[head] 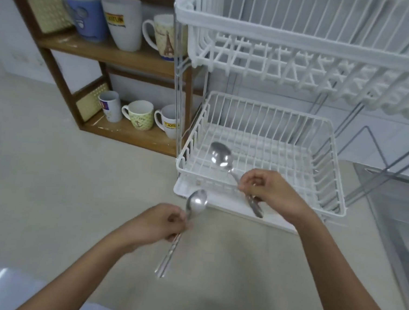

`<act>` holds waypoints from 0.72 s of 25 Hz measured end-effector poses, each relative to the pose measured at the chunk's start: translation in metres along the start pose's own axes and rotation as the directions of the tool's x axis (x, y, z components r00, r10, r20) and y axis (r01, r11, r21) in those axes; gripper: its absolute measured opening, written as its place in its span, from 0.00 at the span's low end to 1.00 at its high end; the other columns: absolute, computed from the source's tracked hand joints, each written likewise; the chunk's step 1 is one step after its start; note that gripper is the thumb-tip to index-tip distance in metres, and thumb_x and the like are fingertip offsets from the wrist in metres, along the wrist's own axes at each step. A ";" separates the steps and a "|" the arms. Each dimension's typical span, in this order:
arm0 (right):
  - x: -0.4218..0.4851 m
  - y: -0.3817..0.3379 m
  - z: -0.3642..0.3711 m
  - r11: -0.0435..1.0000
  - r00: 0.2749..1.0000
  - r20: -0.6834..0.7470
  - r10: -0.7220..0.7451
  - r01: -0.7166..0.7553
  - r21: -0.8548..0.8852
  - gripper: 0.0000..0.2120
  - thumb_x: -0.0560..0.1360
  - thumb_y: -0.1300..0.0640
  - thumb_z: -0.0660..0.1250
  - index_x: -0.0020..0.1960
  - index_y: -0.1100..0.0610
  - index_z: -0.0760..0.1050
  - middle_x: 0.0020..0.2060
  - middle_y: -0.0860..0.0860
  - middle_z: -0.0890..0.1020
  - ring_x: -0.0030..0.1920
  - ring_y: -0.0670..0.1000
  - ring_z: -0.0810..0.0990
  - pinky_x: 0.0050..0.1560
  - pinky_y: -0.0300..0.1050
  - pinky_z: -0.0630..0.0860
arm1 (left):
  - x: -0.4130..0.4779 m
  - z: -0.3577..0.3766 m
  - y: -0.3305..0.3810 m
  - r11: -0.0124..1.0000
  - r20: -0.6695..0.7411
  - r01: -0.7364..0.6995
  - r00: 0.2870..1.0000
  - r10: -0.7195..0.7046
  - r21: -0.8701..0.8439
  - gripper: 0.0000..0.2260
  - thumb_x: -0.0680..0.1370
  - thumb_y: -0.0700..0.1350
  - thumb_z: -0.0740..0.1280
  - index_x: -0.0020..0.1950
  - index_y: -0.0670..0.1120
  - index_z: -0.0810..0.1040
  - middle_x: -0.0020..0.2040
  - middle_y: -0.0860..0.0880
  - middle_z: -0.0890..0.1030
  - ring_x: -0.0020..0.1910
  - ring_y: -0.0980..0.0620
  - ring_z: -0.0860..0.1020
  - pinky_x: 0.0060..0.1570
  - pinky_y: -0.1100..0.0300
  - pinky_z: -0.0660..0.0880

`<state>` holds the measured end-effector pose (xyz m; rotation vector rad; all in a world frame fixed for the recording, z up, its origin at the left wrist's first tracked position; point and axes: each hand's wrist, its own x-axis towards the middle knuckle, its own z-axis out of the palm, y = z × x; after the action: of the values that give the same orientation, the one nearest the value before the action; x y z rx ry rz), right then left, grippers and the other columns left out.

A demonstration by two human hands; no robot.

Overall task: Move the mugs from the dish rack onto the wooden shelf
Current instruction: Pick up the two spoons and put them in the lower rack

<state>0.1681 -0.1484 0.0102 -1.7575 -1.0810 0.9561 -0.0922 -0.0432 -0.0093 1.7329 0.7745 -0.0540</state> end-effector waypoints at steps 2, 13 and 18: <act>0.023 -0.004 -0.023 0.997 0.984 -0.176 0.015 -0.001 0.079 0.05 0.69 0.60 0.75 0.38 0.51 0.81 0.27 0.43 0.82 0.28 0.40 0.78 0.28 0.31 0.74 | 0.016 -0.004 0.040 0.974 0.046 -0.091 0.994 0.102 -0.208 0.12 0.76 0.46 0.69 0.34 0.47 0.72 0.29 0.55 0.72 0.29 0.60 0.72 0.35 0.68 0.75; 0.108 0.048 -0.035 0.959 0.895 -0.345 0.281 -0.274 0.071 0.01 0.71 0.65 0.72 0.40 0.62 0.81 0.35 0.58 0.82 0.36 0.56 0.82 0.40 0.48 0.82 | 0.204 0.006 0.095 0.947 -0.298 0.108 0.933 -0.201 -0.301 0.09 0.77 0.34 0.66 0.37 0.40 0.73 0.50 0.39 0.75 0.48 0.46 0.77 0.52 0.55 0.79; 0.114 0.054 -0.031 0.960 0.903 -0.370 0.219 -0.266 -0.082 0.03 0.69 0.61 0.73 0.37 0.56 0.80 0.38 0.55 0.85 0.43 0.56 0.84 0.49 0.55 0.82 | 0.224 0.007 0.083 0.965 -0.349 0.145 0.912 -0.215 -0.217 0.08 0.76 0.35 0.69 0.36 0.39 0.75 0.45 0.39 0.79 0.40 0.46 0.80 0.51 0.52 0.81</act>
<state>0.2498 -0.0656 -0.0483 -2.1131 -0.7123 0.6799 0.1280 0.0463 -0.0351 1.5043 1.1800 0.2216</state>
